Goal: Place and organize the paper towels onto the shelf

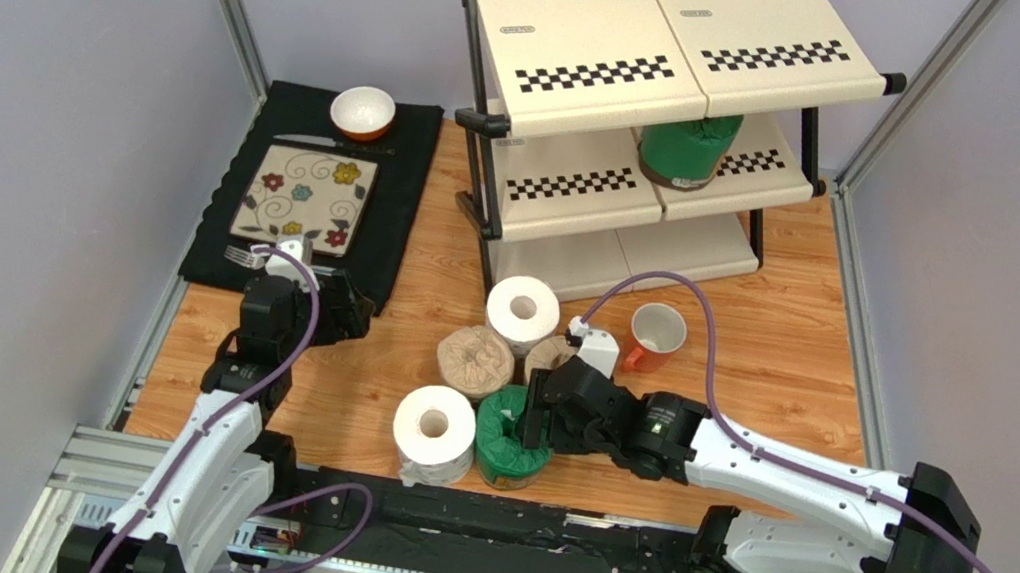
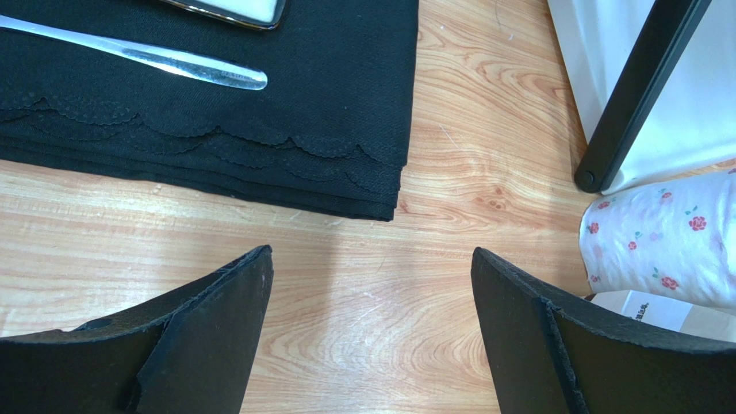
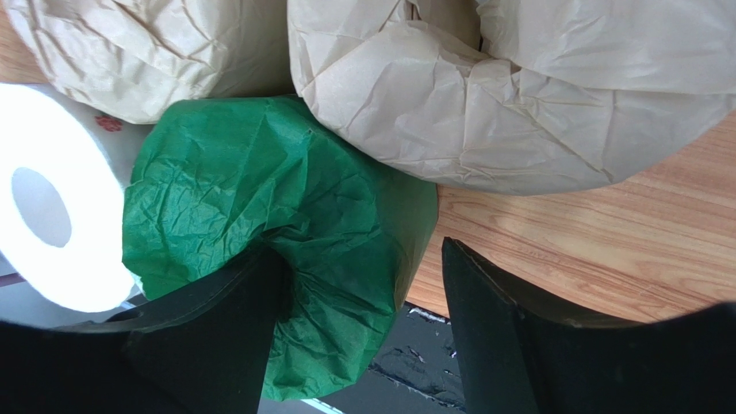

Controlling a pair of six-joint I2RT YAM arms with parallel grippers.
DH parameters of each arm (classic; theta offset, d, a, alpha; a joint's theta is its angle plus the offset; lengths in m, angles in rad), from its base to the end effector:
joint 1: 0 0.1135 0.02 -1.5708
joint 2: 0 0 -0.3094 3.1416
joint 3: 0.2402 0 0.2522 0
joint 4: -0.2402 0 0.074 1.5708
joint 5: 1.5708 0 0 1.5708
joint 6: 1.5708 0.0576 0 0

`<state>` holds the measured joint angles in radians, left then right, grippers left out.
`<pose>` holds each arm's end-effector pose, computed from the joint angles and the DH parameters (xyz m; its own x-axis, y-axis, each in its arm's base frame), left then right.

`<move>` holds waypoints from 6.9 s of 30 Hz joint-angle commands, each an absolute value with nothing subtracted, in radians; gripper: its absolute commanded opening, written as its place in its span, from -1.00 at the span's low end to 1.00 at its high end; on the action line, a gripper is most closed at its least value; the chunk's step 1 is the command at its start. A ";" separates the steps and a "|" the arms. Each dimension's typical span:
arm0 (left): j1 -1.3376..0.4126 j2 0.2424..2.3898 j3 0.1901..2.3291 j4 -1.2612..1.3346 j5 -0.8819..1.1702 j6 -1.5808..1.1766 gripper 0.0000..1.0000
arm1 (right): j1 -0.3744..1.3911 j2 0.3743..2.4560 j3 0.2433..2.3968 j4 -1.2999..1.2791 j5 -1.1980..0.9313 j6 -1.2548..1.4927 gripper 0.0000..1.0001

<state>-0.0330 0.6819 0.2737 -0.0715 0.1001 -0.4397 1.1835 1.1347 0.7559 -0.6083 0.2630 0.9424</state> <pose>0.1447 -0.0105 0.2057 -0.4691 -0.4083 -0.7831 -0.0864 0.9037 -0.4194 0.0934 0.1893 0.2509 -0.8648 -0.0518 -0.4995 -0.2388 0.9174 0.3183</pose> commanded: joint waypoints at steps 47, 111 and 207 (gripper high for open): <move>-0.029 0.666 0.305 -0.064 0.118 -0.442 0.86 | 0.756 1.017 1.402 -0.606 0.560 0.367 -0.22; -0.029 0.695 0.295 -0.037 0.130 -0.443 0.86 | 0.503 1.396 1.424 -0.252 0.408 0.345 0.16; -0.029 0.701 0.284 -0.034 0.146 -0.449 0.85 | 0.707 1.284 0.835 -0.051 0.351 0.643 -0.14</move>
